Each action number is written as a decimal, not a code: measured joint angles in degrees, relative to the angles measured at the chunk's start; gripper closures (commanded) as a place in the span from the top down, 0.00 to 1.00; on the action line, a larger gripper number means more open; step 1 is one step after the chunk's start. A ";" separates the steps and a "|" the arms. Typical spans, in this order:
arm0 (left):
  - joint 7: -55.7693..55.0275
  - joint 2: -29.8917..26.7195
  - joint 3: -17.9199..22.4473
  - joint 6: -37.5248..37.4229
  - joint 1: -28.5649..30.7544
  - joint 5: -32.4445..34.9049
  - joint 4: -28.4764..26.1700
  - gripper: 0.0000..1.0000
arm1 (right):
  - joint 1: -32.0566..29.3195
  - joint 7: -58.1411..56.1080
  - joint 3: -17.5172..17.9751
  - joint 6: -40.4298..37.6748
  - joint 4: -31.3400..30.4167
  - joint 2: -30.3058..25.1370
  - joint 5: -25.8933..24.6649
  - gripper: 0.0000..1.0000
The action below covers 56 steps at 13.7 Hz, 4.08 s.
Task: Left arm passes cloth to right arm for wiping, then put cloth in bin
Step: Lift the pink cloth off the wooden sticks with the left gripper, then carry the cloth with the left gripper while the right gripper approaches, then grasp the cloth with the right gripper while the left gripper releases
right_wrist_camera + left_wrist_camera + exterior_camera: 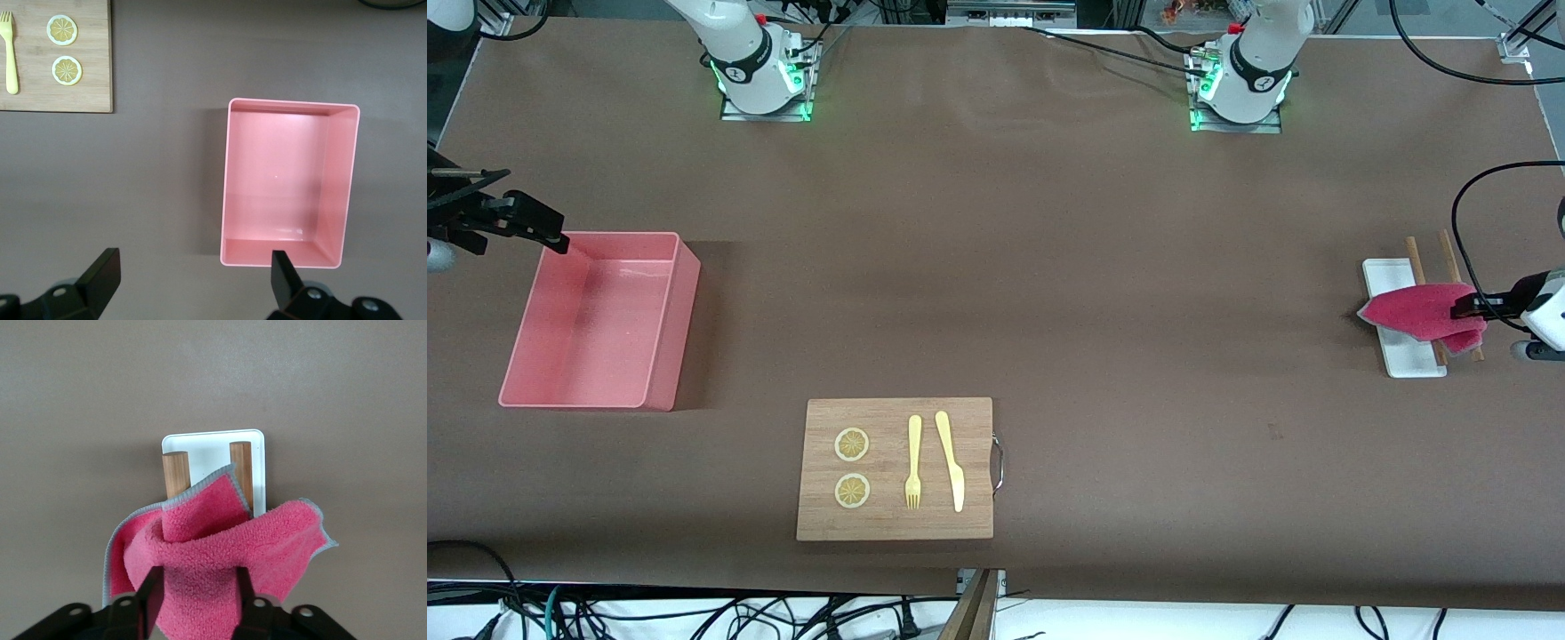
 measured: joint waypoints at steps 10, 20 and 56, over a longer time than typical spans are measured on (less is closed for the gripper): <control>0.02 0.19 0.00 0.00 0.00 0.00 0.11 0.00 | 0.06 -0.03 0.23 0.02 0.00 0.00 0.00 1.00; -0.15 -1.40 -3.40 -22.72 -8.06 -0.99 18.55 0.00 | 0.25 -0.11 0.67 1.60 -0.05 3.01 -0.03 1.00; -82.42 16.63 -3.26 17.15 -60.19 -50.66 38.25 0.00 | 5.91 73.57 20.71 31.63 -6.03 23.56 21.78 0.05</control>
